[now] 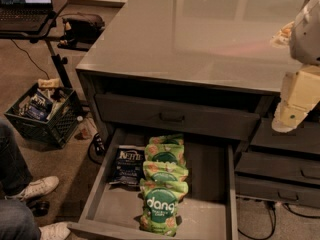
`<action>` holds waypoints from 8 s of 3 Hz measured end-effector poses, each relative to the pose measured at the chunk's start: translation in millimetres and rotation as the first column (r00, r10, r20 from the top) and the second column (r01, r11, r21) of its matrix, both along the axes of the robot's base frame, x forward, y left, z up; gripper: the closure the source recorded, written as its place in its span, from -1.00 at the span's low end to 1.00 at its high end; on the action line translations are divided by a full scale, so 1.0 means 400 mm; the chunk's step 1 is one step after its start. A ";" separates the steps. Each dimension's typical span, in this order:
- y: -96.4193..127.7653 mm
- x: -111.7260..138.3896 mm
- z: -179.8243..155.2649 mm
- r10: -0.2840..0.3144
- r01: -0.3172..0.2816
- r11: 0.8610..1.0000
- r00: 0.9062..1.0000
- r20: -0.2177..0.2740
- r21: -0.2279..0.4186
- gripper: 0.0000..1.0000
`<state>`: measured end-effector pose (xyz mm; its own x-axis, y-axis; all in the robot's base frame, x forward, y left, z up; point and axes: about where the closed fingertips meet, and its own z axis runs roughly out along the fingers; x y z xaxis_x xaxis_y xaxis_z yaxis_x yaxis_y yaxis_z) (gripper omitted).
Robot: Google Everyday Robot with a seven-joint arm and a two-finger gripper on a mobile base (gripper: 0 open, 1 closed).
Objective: Pick green jalapeno chip bag from middle drawer and place on counter
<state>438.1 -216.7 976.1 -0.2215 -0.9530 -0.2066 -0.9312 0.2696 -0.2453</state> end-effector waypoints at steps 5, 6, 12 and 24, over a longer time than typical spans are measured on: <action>0.185 0.050 -0.175 0.072 -0.074 0.997 0.993 -0.097 -0.017 -1.00; 0.182 0.052 -0.157 0.073 -0.076 0.996 0.995 -0.066 -0.037 -1.00; 0.569 0.147 -0.525 0.222 -0.198 0.968 0.962 -0.159 0.155 -1.00; 0.815 0.351 -1.112 0.152 -0.090 0.920 0.979 -0.136 0.381 -1.00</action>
Offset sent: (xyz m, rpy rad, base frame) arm 0.0023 0.0168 -0.0172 -0.0573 0.0045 0.0231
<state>578.3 109.1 531.5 -0.1691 -0.8363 -0.5215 -0.9808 0.1951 0.0051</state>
